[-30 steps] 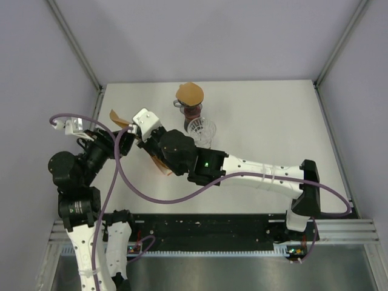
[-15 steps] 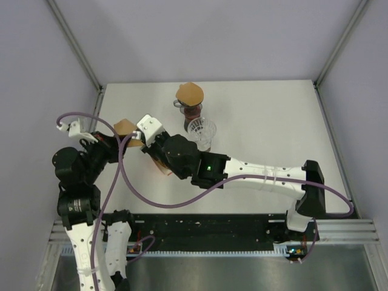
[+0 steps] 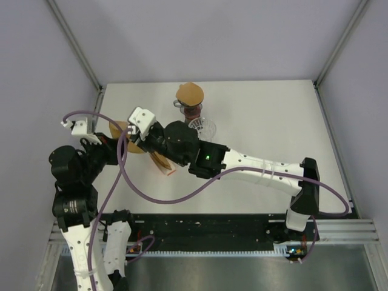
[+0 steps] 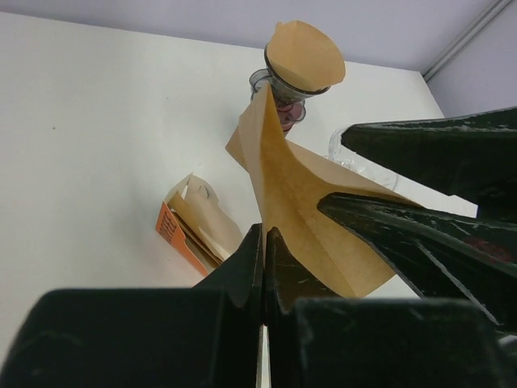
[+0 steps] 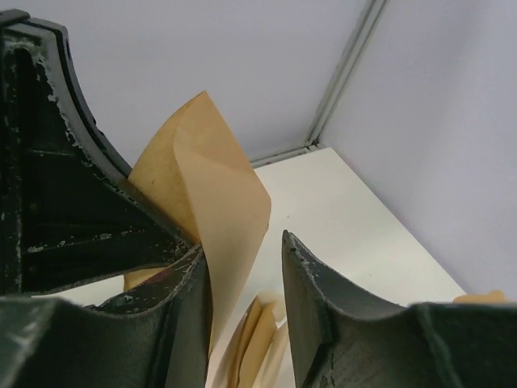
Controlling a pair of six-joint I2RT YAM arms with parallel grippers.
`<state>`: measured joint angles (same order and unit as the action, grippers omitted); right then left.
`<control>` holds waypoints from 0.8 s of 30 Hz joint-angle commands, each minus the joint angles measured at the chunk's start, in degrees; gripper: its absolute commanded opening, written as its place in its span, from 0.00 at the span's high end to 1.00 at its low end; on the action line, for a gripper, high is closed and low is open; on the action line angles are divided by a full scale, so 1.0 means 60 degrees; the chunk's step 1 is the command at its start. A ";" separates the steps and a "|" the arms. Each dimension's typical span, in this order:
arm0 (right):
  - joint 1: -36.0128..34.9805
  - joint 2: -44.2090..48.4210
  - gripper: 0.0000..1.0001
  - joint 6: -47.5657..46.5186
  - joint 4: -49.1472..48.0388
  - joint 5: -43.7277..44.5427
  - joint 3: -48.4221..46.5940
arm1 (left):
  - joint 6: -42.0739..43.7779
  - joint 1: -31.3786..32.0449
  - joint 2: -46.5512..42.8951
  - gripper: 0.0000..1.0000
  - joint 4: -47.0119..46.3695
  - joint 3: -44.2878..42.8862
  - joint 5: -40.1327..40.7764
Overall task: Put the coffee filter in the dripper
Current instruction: Place the coffee filter in the coffee dripper.
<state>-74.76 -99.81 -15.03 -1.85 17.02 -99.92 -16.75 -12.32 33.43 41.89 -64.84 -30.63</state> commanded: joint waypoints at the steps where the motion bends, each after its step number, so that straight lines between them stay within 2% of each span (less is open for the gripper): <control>1: 0.0024 -0.0517 0.63 -0.0307 0.0000 0.0021 -0.0923 | 0.0843 0.0119 0.0039 1.00 0.0196 -0.0414 -0.0124; 3: 0.0024 -0.0810 0.63 -0.0425 0.0146 0.0006 -0.1318 | 0.0888 0.0148 0.0082 1.00 0.0269 -0.0341 -0.0124; 7: 0.0067 -0.1207 0.97 -0.0615 0.0674 0.0983 -0.1877 | 0.1004 0.0178 0.0053 1.00 0.0269 -0.0385 0.0080; 8: 0.0111 -0.1163 1.00 -0.0616 0.0689 0.1437 -0.1805 | 0.1092 0.0163 0.0068 1.00 0.0342 -0.0457 0.0313; 11: 0.0549 -0.0652 1.00 -0.0251 0.0674 0.2478 -0.1207 | 0.1691 0.0178 0.0141 1.00 0.0562 -0.0590 0.1293; 13: 0.0916 -0.0126 1.00 0.0042 0.0499 0.2672 -0.0649 | 0.2073 0.0192 0.0199 1.00 0.0490 -0.0517 0.1691; 17: 0.1269 0.0565 1.00 0.0278 0.0396 0.1956 0.0114 | 0.1929 0.0178 0.0404 1.00 0.0154 -0.0517 0.0875; 21: 0.1327 0.0375 1.00 0.0512 0.1273 0.1530 -0.0338 | 0.1650 0.0192 0.0770 1.00 0.0137 -0.0575 -0.0253; 22: 0.1458 0.0419 1.00 0.0701 0.1507 0.1413 -0.0383 | 0.1650 0.0221 0.0931 0.95 0.0196 -0.0633 -0.0531; 24: 0.1867 0.0550 1.00 0.1285 0.2063 0.0932 -0.0485 | 0.1795 0.0309 0.1457 0.67 0.0313 -0.0750 -0.1117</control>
<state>-69.52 -100.47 -11.99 4.43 21.43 -99.48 -7.22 -10.76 38.70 44.71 -66.37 -32.12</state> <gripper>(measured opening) 0.003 0.148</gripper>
